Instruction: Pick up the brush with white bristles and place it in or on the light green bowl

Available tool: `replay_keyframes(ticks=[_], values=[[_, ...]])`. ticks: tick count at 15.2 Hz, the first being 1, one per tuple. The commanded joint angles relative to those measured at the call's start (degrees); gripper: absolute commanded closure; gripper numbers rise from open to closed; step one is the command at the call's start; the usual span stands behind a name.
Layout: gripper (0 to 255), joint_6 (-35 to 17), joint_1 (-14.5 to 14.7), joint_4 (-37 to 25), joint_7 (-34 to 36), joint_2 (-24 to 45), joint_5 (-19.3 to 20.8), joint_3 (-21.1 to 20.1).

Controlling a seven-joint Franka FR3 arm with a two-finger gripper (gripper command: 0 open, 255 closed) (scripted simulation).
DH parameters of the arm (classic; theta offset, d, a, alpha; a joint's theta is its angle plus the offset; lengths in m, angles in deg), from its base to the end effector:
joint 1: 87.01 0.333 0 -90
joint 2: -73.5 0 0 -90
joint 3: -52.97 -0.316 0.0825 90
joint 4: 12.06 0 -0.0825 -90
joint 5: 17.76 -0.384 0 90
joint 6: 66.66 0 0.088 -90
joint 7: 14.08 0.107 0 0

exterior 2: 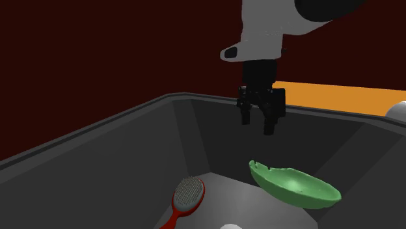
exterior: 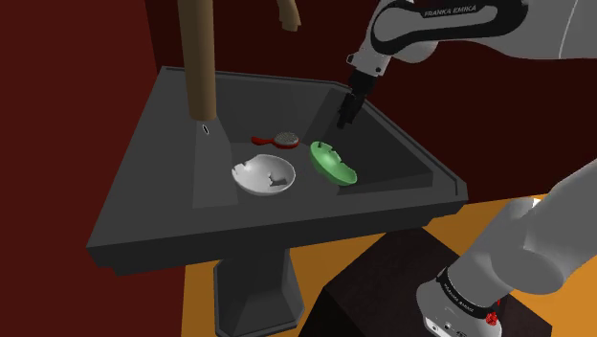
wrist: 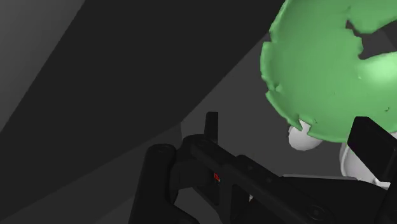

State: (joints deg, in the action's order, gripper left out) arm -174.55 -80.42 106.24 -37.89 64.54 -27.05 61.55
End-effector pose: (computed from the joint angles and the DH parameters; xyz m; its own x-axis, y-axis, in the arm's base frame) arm 0.5078 -0.0085 0.4998 0.9461 0.3212 0.0414 0.3234 -0.9303 -0.1731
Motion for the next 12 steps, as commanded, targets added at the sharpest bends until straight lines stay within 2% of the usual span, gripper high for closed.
replay_keyframes(ticks=[1,7,12], values=[[0,-0.4,0.5,-3.6,-3.1,4.8,-2.0,0.4],[0,0.4,0.4,-16.3,-11.5,19.2,-7.7,0.0],[0,3.4,-0.5,-29.6,-16.6,31.6,-11.4,-1.8]])
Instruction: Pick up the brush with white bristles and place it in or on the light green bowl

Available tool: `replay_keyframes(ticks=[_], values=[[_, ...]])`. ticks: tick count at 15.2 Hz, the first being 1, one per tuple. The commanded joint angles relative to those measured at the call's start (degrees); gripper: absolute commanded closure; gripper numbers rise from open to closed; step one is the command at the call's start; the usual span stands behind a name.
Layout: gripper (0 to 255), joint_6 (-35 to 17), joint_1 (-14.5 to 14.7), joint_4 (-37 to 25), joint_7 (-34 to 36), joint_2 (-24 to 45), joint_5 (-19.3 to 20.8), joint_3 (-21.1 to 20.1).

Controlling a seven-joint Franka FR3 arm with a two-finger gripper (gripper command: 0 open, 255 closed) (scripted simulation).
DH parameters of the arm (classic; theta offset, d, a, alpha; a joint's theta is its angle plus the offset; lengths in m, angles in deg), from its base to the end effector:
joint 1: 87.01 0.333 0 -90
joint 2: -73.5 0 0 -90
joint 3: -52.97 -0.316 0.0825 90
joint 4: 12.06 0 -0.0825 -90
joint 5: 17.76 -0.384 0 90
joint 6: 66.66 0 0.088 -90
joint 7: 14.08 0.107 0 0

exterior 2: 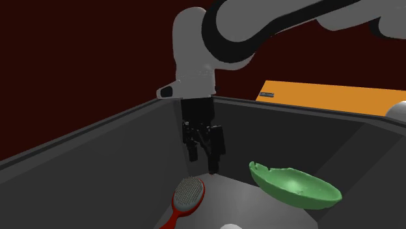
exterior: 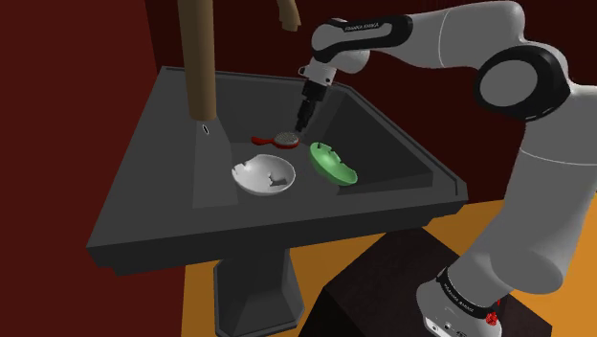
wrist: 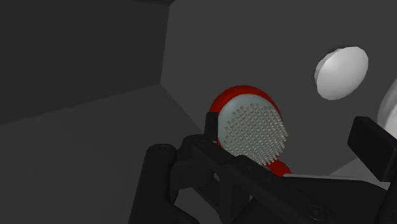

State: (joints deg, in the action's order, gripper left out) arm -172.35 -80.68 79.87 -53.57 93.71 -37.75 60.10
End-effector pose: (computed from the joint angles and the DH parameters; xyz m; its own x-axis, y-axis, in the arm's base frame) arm 0.6505 0.0268 0.4213 0.8471 0.5249 0.0825 0.5243 -0.8006 -0.2902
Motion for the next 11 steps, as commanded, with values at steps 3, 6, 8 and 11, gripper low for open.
replay_keyframes(ticks=[3,6,8,11], values=[[0,4.0,-0.9,-13.0,-3.0,10.4,-2.1,-1.9],[0,4.8,-1.1,-17.3,-3.7,14.2,-2.6,-2.7],[0,3.3,-0.8,-15.9,-3.9,14.3,-2.7,-2.8],[0,1.2,-0.2,-14.1,-4.1,14.4,-3.0,-2.9]])
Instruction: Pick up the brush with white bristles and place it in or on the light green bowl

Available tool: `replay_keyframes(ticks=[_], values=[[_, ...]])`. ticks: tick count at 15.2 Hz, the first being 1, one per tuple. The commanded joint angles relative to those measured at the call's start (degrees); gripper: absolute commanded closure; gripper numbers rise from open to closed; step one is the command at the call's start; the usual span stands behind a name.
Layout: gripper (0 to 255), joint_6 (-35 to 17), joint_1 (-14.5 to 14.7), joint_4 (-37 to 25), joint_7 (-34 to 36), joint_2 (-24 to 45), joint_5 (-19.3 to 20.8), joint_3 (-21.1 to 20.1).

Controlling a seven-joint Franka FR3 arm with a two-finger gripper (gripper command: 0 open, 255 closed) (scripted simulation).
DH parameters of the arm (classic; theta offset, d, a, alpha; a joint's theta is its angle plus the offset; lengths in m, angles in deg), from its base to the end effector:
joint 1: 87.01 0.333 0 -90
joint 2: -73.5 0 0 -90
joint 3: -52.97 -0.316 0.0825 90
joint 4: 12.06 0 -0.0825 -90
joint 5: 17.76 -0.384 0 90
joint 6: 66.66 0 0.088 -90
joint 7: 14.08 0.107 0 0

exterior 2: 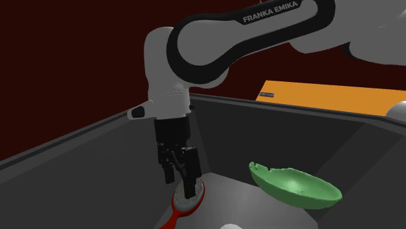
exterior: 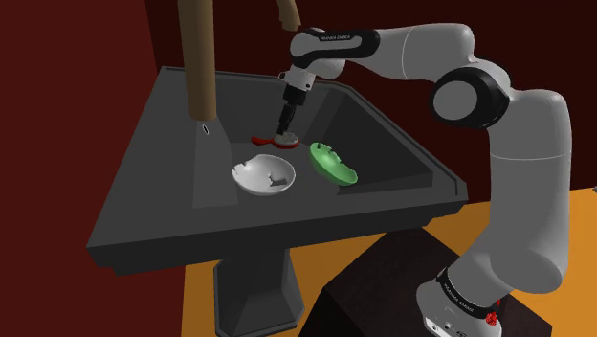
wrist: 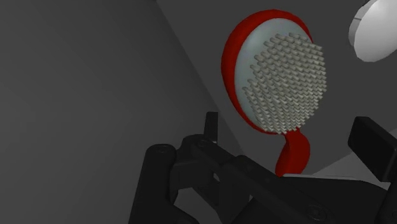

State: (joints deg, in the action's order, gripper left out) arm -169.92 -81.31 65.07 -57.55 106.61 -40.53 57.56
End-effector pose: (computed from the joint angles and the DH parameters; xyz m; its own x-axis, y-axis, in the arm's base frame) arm 0.7056 0.0577 0.3860 0.7887 0.6018 0.1256 0.6058 -0.7260 -0.3256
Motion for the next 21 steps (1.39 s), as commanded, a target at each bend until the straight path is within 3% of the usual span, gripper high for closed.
replay_keyframes(ticks=[1,9,10,21], values=[[0,-2.3,0.6,1.7,-0.3,1.7,-0.3,-0.4],[0,-2.2,0.7,1.6,-0.3,1.7,-0.4,-0.3],[255,-2.7,0.9,2.3,-0.3,1.4,-0.4,-0.3],[255,-1.1,0.7,0.9,0.1,1.2,-0.3,-0.2]])
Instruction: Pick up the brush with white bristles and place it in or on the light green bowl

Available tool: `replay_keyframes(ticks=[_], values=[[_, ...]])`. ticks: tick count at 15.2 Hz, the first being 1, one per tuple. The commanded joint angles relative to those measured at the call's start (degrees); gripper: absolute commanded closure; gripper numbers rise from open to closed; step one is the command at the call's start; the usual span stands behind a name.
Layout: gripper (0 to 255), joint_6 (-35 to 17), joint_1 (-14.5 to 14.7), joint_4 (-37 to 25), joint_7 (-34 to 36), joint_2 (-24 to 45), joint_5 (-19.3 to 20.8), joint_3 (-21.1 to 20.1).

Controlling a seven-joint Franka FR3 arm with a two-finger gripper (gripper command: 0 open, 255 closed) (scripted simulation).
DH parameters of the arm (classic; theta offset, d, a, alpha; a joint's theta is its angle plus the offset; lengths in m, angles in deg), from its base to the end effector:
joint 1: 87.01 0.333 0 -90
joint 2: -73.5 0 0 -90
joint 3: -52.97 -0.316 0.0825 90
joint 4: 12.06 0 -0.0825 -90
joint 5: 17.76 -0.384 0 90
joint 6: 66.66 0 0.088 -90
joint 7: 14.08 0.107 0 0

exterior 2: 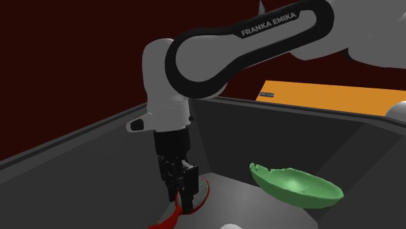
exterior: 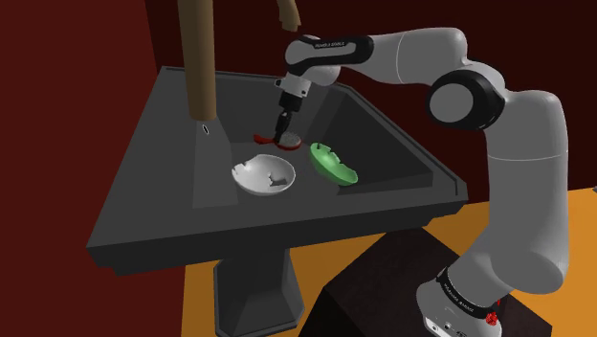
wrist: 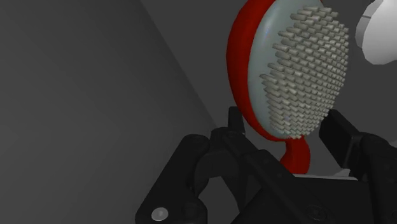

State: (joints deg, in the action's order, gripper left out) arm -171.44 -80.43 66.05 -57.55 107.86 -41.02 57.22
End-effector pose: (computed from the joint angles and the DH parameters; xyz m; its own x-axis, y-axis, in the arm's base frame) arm 0.7054 0.0712 0.3646 0.7857 0.6073 0.1176 0.6067 -0.7194 -0.3382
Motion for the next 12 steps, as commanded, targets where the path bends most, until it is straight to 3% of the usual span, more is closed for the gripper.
replay_keyframes(ticks=[1,12], values=[[255,1.1,-0.2,-0.5,0.3,-0.2,0.3,0.2],[255,8.1,-0.5,-6.5,2.7,-1.7,0.9,0.3]])
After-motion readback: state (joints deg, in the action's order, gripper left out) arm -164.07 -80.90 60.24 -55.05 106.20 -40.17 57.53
